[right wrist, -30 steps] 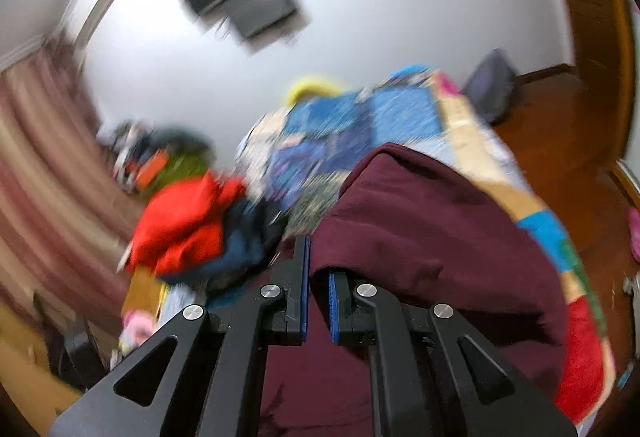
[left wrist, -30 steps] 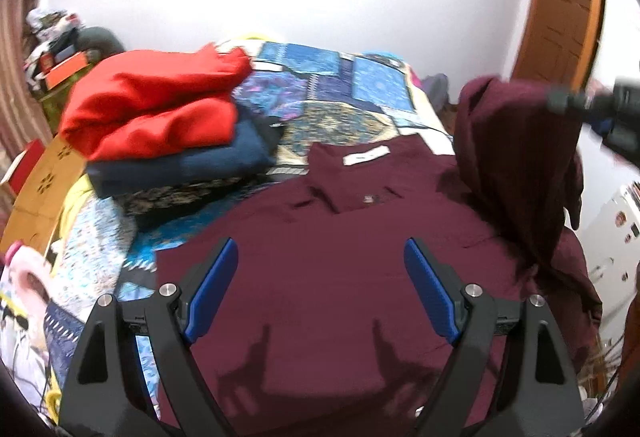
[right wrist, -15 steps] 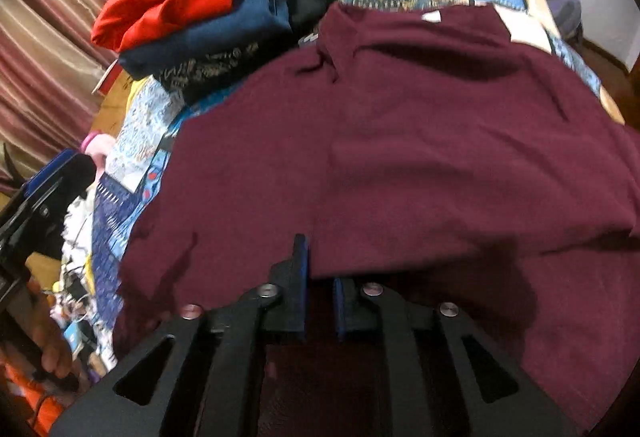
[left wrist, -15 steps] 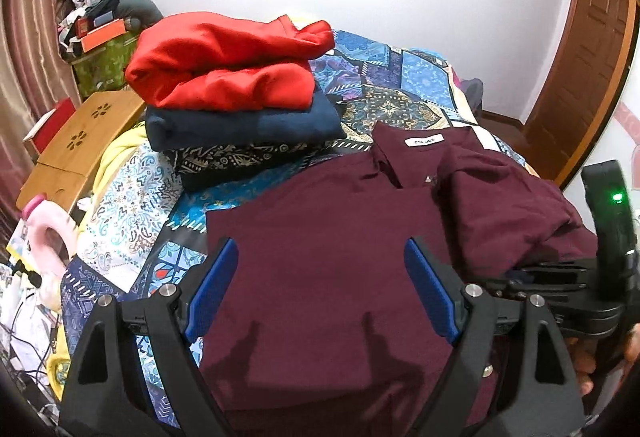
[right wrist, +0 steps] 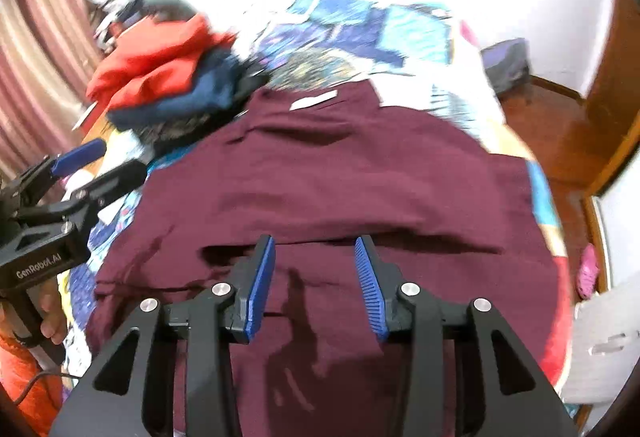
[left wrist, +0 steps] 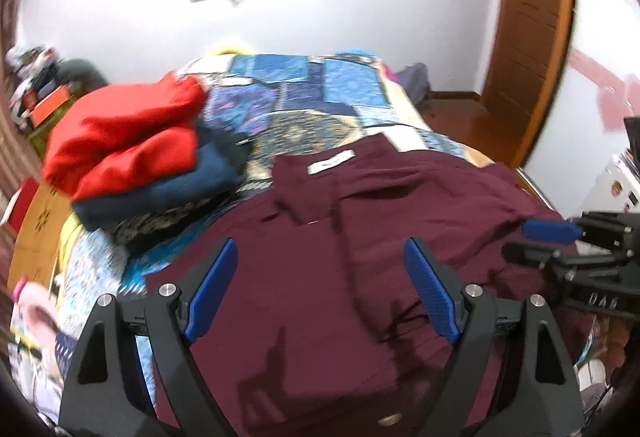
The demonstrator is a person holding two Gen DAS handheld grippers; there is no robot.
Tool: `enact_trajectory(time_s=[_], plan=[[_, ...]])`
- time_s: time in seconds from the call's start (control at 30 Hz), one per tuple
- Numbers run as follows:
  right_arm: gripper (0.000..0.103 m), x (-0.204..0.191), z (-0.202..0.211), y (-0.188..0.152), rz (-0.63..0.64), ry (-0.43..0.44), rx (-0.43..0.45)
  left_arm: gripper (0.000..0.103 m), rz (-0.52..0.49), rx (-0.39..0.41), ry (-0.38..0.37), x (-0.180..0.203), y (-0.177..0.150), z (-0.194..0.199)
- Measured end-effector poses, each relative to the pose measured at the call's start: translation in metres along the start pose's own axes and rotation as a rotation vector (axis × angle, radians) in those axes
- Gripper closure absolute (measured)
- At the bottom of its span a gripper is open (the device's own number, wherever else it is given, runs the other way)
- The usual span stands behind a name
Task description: Fold large clothes
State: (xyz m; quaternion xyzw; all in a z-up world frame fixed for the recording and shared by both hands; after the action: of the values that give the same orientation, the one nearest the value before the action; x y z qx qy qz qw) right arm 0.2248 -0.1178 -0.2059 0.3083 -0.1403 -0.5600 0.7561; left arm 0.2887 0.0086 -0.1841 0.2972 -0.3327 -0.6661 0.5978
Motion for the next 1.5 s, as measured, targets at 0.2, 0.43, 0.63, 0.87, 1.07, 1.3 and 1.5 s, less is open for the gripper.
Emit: enact_trajectory(time_s=[0.2, 0.43, 0.63, 0.87, 1.07, 1.3, 1.5], plan=[[0.065, 0.078, 0.025, -0.003, -0.141, -0.115, 0.047, 0.018, -0.133, -0.048, -0.093, 0.066, 0.002, -0.026], [0.065, 0.144, 0.038, -0.024, -0.308, -0.206, 0.049, 0.018, -0.307, -0.152, -0.147, 0.129, -0.019, -0.068], [0.065, 0.154, 0.032, -0.039, -0.370, -0.197, 0.027, 0.019, -0.234, -0.224, -0.148, 0.139, -0.028, -0.103], [0.065, 0.155, 0.021, -0.051, -0.363, -0.190, -0.012, 0.076, -0.194, -0.181, -0.151, 0.137, -0.010, -0.103], [0.064, 0.154, 0.020, -0.053, -0.354, -0.199, -0.018, 0.097, -0.117, -0.109, -0.146, 0.112, 0.013, -0.080], [0.064, 0.152, 0.025, -0.038, -0.350, -0.200, 0.009, 0.101, 0.042, 0.037, -0.067, 0.024, 0.050, -0.017], [0.064, 0.130, 0.020, -0.013, -0.304, -0.158, 0.048, 0.101, 0.242, 0.073, 0.041, -0.078, 0.034, 0.030]])
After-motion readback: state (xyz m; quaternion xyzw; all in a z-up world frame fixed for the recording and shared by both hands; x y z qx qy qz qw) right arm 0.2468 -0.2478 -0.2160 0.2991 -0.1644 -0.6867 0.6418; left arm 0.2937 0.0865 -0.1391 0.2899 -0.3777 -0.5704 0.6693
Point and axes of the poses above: each gripper's, at about its wrist camera, not at the fingertips, and z roughly against the way its jaws point, x to its right, y to its top, the point moved 9 cm from there along -z, roughly the way its jaws point, and after that the axes turned 5 degrees about x, right-handed, at the moved point
